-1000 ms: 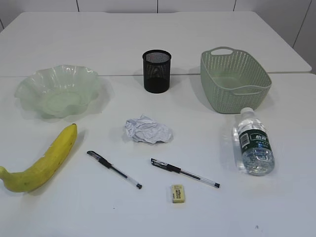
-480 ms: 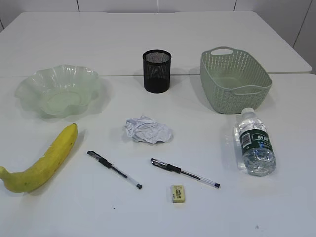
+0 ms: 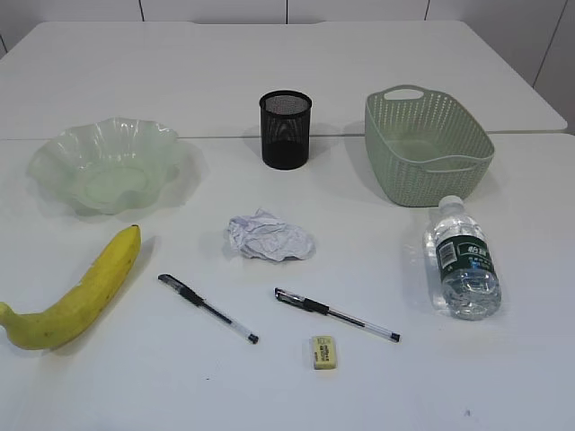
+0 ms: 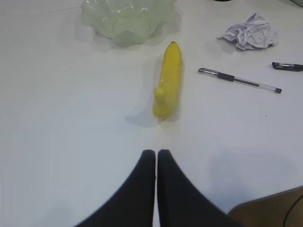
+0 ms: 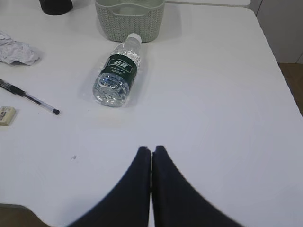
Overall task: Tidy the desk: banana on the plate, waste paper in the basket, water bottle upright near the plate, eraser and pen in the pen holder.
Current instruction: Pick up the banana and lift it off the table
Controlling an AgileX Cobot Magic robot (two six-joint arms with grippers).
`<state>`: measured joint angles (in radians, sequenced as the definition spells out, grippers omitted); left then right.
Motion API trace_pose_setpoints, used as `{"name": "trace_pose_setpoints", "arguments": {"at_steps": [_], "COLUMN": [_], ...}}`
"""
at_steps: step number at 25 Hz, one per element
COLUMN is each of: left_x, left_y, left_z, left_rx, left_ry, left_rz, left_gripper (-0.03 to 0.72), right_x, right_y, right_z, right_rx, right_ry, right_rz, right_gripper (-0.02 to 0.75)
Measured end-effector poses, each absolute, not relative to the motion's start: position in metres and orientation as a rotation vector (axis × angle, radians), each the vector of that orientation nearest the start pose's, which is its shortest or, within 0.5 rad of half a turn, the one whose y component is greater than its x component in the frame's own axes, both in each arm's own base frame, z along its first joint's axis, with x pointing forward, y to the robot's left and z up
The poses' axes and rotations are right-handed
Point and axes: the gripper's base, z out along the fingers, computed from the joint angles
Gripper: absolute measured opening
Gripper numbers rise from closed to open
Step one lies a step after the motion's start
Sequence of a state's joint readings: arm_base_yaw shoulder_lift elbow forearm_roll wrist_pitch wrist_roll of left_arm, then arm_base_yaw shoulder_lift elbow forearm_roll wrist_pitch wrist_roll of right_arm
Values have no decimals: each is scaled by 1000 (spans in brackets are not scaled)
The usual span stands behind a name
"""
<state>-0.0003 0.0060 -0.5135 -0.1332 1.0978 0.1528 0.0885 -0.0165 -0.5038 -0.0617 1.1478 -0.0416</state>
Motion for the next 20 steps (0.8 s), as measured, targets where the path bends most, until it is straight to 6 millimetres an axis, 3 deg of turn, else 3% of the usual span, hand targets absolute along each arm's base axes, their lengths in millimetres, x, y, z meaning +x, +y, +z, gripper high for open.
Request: {"name": "trace_pose_setpoints", "arguments": {"at_steps": [13,17,20], "left_x": [-8,-16,-14], "left_y": [-11,-10,-8], "left_z": [278,293,310], "left_rx": [170,174,181], "left_ry": [2071,2053,2135], "left_rz": [-68,-55,-30], "left_gripper": [-24,-24,-24], "right_x": [-11,-15,-10], "right_y": [-6,-7,-7], "right_z": [271,277,290], "right_rx": [-128,-125,-129], "right_ry": [2111,2137,2224], "right_rz": [-45,-49,-52], "right_gripper": [-16,-16,-16]}}
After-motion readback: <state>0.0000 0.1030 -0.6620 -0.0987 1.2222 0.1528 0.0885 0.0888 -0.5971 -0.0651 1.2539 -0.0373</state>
